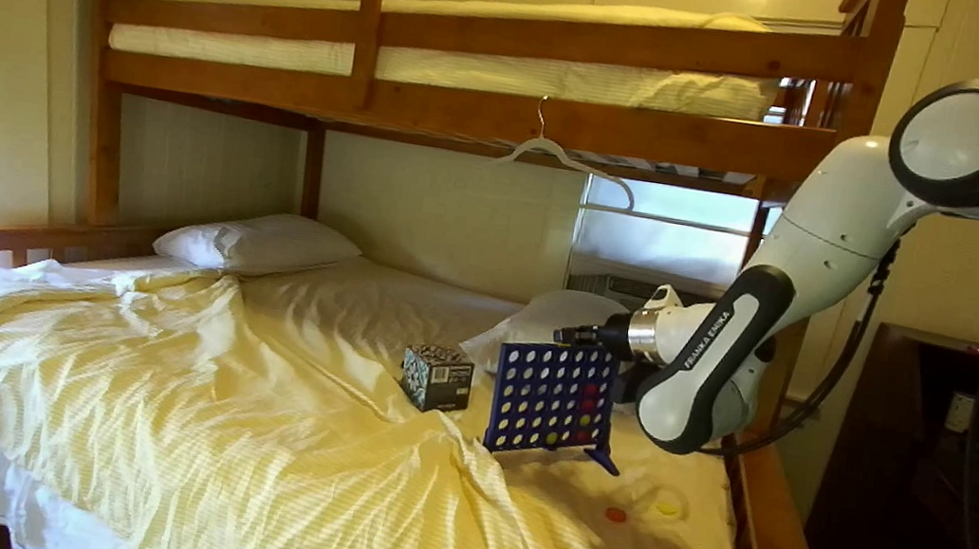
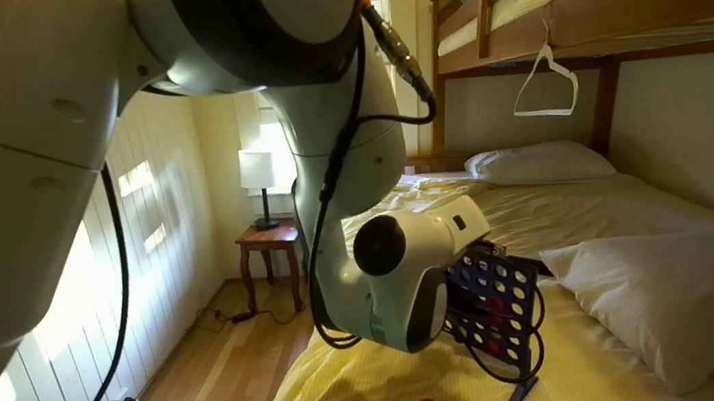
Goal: Put a yellow circle inside the blue object
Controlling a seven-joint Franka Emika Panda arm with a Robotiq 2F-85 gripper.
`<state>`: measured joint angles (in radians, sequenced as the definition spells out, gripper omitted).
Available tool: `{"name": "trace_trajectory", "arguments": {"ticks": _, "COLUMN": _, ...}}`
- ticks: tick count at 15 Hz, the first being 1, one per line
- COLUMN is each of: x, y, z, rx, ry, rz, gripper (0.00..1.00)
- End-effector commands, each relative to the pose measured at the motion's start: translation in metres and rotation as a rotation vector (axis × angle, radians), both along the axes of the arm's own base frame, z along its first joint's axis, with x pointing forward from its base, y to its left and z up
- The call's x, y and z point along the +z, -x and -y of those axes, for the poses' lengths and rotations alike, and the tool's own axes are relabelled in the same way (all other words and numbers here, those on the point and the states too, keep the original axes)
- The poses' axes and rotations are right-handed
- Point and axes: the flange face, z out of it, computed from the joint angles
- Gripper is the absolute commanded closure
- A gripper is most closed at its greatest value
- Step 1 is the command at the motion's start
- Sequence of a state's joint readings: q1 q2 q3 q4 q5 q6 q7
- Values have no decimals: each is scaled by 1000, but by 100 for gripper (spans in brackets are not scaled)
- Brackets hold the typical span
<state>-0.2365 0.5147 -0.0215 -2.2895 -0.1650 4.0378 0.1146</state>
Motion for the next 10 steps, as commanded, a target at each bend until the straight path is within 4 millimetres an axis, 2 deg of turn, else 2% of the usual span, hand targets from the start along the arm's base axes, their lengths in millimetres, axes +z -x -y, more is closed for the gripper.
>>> {"name": "trace_trajectory", "arguments": {"ticks": 1, "x": -5, "y": -4, "z": -1, "rx": -18, "ry": 24, "rz": 8, "gripper": 90}}
{"name": "trace_trajectory", "arguments": {"ticks": 6, "x": -5, "y": -4, "z": -3, "rx": -20, "ry": 29, "rz": 1, "gripper": 90}}
{"name": "trace_trajectory", "arguments": {"ticks": 7, "x": -4, "y": -4, "z": -3, "rx": -20, "ry": 27, "rz": 2, "gripper": 68}}
{"name": "trace_trajectory", "arguments": {"ticks": 8, "x": -4, "y": -4, "z": -4, "rx": -19, "ry": 25, "rz": 2, "gripper": 40}}
{"name": "trace_trajectory", "arguments": {"ticks": 10, "x": -4, "y": -3, "z": -5, "rx": -16, "ry": 24, "rz": 6, "gripper": 32}}
